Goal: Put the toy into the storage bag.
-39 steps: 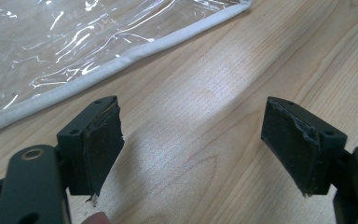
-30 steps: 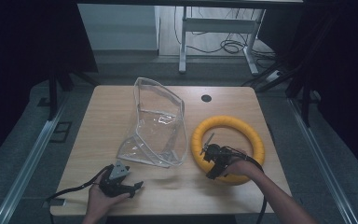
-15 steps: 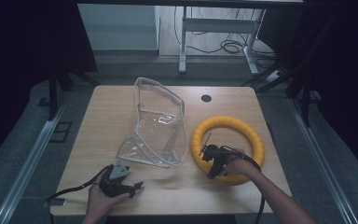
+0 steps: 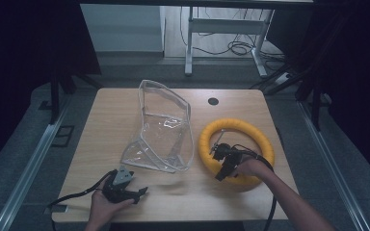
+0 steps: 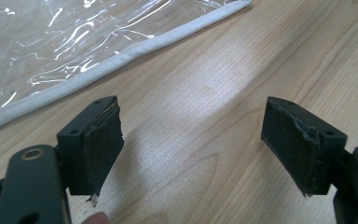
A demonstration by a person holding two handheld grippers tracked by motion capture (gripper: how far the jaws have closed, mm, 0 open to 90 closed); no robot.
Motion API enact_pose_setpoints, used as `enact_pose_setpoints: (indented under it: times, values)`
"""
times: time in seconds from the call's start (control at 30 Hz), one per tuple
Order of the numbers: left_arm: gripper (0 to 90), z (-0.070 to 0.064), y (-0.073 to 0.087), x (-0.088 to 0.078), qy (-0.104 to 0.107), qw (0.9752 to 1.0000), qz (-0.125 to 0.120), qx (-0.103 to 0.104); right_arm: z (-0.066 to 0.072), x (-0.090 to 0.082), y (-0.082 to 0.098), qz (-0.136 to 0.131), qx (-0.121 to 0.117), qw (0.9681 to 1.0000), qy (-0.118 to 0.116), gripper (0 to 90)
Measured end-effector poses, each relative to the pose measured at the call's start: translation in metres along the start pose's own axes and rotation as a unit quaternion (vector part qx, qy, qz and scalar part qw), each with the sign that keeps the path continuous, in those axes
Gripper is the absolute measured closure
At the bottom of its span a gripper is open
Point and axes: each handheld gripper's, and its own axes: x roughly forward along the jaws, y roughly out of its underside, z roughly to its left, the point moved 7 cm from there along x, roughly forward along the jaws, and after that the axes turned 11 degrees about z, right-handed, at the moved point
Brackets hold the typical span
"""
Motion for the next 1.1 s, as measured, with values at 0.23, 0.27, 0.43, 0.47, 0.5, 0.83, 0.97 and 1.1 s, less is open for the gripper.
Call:
enact_pose_setpoints:
  times: [0.23, 0.27, 0.43, 0.47, 0.5, 0.83, 0.97, 1.1]
  values:
    - [20.4, 0.0, 0.0, 0.001, 0.0, 1.0, 0.001, 0.001, -0.003, -0.021, 0.004, -0.047, 0.016, 0.9988, -0.008, 51.3]
    - [20.4, 0.0, 0.0, 0.001, 0.0, 1.0, 0.001, 0.0, -0.004, -0.025, 0.005, -0.052, 0.02, 0.9984, -0.008, 51.3]
    - [20.4, 0.0, 0.0, 0.001, 0.0, 1.0, 0.001, 0.001, -0.007, -0.036, 0.006, -0.069, 0.021, 0.9974, 0.005, 51.4]
    - [20.4, 0.0, 0.0, 0.001, 0.0, 1.0, 0.002, 0.001, -0.006, -0.038, 0.006, -0.072, 0.022, 0.9972, 0.003, 51.4]
    - [20.4, 0.0, 0.0, 0.001, 0.0, 1.0, 0.002, 0.001, -0.006, -0.04, 0.006, -0.076, 0.021, 0.9969, 0.003, 51.4]
    - [20.4, 0.0, 0.0, 0.001, -0.001, 1.0, 0.002, 0.002, -0.009, -0.065, 0.006, -0.122, 0.025, 0.9923, 0.006, 51.3]
    - [20.4, 0.0, 0.0, 0.001, -0.001, 1.0, 0.002, 0.002, -0.01, -0.077, 0.007, -0.147, 0.036, 0.9884, 0.012, 51.3]
    - [20.4, 0.0, 0.001, 0.002, -0.001, 1.0, 0.004, 0.001, -0.014, -0.089, 0.007, -0.175, 0.044, 0.9834, 0.025, 51.3]
